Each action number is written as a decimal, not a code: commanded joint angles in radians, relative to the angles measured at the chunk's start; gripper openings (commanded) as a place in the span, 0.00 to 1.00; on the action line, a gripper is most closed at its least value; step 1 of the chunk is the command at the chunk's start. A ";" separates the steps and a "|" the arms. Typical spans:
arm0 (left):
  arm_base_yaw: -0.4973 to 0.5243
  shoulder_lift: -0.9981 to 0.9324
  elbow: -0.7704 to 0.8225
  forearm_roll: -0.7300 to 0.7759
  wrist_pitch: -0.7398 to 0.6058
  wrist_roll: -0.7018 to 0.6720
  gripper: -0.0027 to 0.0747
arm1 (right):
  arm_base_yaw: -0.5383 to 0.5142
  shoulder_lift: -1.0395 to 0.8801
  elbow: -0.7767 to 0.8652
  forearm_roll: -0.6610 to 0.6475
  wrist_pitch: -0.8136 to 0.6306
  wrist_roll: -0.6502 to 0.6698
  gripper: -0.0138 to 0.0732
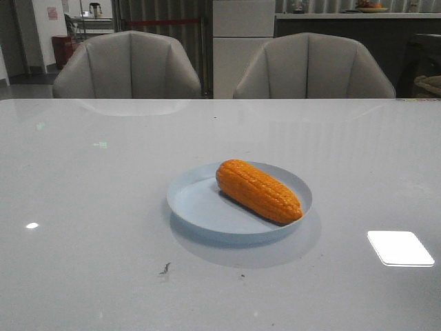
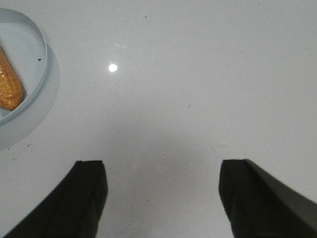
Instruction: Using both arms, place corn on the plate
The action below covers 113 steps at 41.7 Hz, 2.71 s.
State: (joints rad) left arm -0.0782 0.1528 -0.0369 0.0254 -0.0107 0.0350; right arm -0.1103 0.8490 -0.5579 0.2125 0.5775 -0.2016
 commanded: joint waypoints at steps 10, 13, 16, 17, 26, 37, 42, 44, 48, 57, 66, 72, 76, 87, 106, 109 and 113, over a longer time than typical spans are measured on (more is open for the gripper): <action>-0.003 -0.179 0.084 -0.031 -0.005 -0.008 0.15 | -0.006 -0.006 -0.027 0.012 -0.052 0.001 0.83; -0.003 -0.177 0.084 -0.031 -0.002 -0.008 0.15 | -0.006 -0.006 -0.027 0.012 -0.053 0.001 0.83; -0.003 -0.177 0.084 -0.031 -0.002 -0.008 0.15 | -0.006 -0.006 -0.027 0.012 -0.053 0.001 0.83; -0.003 -0.177 0.084 -0.031 -0.002 -0.008 0.15 | -0.006 -0.006 -0.027 0.012 -0.053 0.001 0.83; -0.003 -0.177 0.084 -0.031 -0.002 -0.008 0.15 | -0.006 -0.006 -0.027 0.012 -0.053 0.001 0.83; -0.003 -0.177 0.084 -0.031 -0.002 -0.008 0.15 | -0.003 -0.006 -0.027 0.012 -0.053 0.001 0.83; -0.003 -0.177 0.084 -0.031 -0.002 -0.008 0.15 | 0.000 -0.006 -0.027 0.015 -0.053 0.001 0.83; -0.003 -0.177 0.084 -0.031 -0.002 -0.008 0.15 | 0.000 -0.006 -0.027 0.017 -0.053 0.001 0.83; -0.003 -0.177 0.084 -0.031 -0.002 -0.008 0.15 | 0.000 -0.015 -0.020 0.014 -0.064 0.001 0.83; -0.001 -0.177 0.084 -0.031 -0.002 -0.008 0.15 | 0.017 -0.114 -0.020 0.031 -0.075 0.001 0.62; -0.001 -0.177 0.084 -0.031 -0.002 -0.008 0.15 | 0.143 -0.252 -0.006 -0.071 -0.125 0.001 0.21; -0.001 -0.177 0.084 -0.031 -0.002 -0.008 0.15 | 0.190 -0.366 0.109 -0.103 -0.316 0.025 0.18; -0.001 -0.177 0.084 -0.031 -0.002 -0.008 0.15 | 0.189 -0.458 0.218 -0.111 -0.495 0.116 0.18; -0.001 -0.177 0.084 -0.031 -0.002 -0.008 0.15 | 0.186 -0.797 0.530 -0.160 -0.671 0.171 0.18; -0.001 -0.177 0.084 -0.031 -0.004 -0.008 0.16 | 0.138 -0.883 0.564 -0.160 -0.446 0.171 0.18; -0.001 -0.177 0.084 -0.031 -0.004 -0.008 0.15 | 0.138 -0.883 0.564 -0.160 -0.445 0.171 0.18; -0.001 -0.177 0.084 -0.031 -0.004 -0.008 0.15 | 0.138 -0.883 0.564 -0.160 -0.445 0.171 0.18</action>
State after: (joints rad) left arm -0.0782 -0.0075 0.0109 0.0000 0.0753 0.0350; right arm 0.0314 -0.0085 0.0268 0.0607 0.2092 -0.0305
